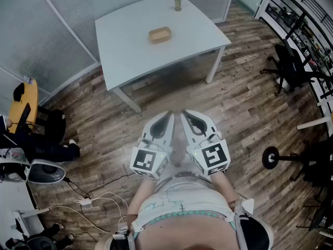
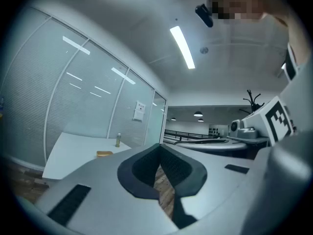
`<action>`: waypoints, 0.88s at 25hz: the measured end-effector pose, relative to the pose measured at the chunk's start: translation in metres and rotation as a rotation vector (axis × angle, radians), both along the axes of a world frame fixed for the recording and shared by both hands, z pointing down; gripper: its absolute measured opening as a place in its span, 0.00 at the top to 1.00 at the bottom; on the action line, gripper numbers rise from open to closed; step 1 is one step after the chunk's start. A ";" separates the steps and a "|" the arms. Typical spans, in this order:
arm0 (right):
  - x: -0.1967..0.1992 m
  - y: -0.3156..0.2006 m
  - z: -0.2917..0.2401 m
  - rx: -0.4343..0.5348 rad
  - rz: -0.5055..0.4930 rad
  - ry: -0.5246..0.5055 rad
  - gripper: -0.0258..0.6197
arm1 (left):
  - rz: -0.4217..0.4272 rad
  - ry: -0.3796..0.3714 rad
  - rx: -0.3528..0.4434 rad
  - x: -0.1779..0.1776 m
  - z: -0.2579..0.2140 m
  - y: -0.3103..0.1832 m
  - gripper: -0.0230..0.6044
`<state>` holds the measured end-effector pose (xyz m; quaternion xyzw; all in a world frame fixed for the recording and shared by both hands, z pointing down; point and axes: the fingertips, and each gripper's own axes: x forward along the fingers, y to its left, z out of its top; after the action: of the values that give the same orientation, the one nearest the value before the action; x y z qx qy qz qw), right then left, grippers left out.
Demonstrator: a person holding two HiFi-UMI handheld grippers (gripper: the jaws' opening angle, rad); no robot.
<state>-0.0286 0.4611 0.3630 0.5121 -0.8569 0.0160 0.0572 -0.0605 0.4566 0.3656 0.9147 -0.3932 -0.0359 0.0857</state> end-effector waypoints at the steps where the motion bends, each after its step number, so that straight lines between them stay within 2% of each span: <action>1: 0.002 0.000 0.001 -0.003 0.000 0.001 0.96 | -0.002 -0.002 0.000 0.001 0.002 0.000 0.96; 9: 0.014 0.001 -0.004 0.018 -0.018 -0.073 0.96 | -0.004 -0.015 0.003 0.012 0.004 -0.001 0.96; 15: 0.031 -0.006 0.003 -0.001 -0.025 -0.064 0.96 | -0.012 -0.035 0.011 0.028 0.006 -0.004 0.96; 22: 0.043 -0.011 0.007 -0.008 -0.070 -0.065 0.96 | -0.074 -0.008 -0.009 0.033 0.008 -0.004 0.96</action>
<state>0.0140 0.4498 0.3703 0.4807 -0.8756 0.0342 0.0321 -0.0277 0.4523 0.3737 0.8993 -0.4272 -0.0334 0.0869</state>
